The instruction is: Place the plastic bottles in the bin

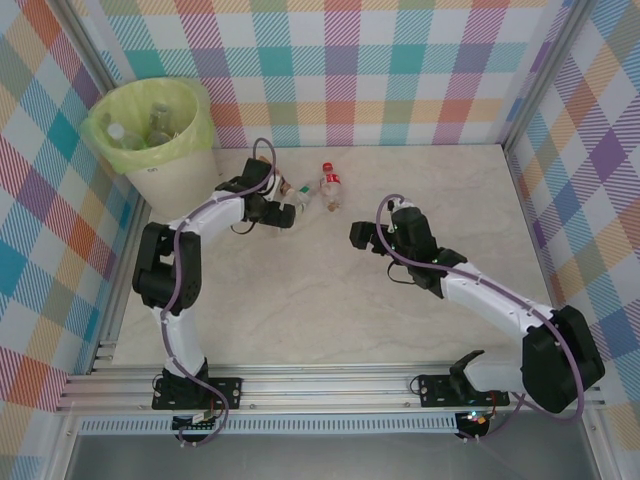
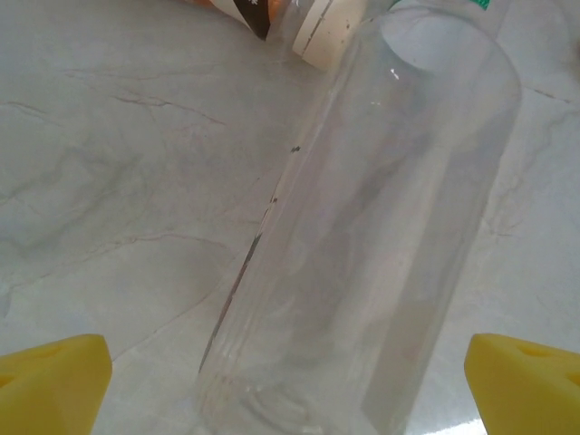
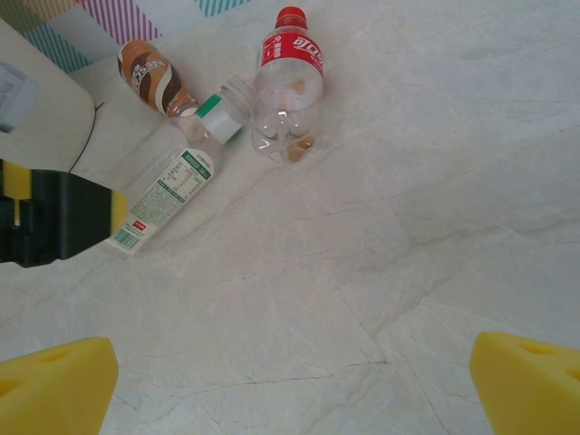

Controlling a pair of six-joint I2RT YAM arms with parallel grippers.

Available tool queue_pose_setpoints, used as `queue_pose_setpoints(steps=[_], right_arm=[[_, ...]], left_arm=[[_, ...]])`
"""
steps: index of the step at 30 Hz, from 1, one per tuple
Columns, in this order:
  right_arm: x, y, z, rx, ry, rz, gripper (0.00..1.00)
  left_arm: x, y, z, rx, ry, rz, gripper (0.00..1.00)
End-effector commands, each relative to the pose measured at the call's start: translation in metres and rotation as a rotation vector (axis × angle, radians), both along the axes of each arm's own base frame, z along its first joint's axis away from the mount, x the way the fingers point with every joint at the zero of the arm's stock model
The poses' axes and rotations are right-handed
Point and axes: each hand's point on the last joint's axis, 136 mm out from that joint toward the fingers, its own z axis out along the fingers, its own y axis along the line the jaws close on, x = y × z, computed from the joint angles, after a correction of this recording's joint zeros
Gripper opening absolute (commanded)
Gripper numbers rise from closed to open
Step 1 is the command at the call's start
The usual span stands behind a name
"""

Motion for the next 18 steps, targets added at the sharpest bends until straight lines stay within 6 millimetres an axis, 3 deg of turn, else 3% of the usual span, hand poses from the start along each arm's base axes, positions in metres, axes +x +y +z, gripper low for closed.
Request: queue_pose_setpoints(steps=[1, 5, 10, 18], right_arm=[[0.001, -0.005, 0.01, 0.005, -0.027, -0.016, 1.0], [0.001, -0.005, 0.011, 0.009, -0.027, -0.018, 1.0], [0.001, -0.005, 0.013, 0.011, -0.028, -0.018, 1.0], [0.0, -0.005, 0.014, 0.013, -0.031, -0.02, 1.0]], left_arm=[[0.008, -0.011, -0.006, 0.003, -0.002, -0.062, 1.0], [0.011, -0.02, -0.023, -0.016, 0.024, -0.106, 0.96], [0.011, -0.024, -0.021, -0.037, 0.007, -0.123, 0.83], [-0.001, -0.023, 0.03, -0.094, -0.135, -0.122, 0.68]])
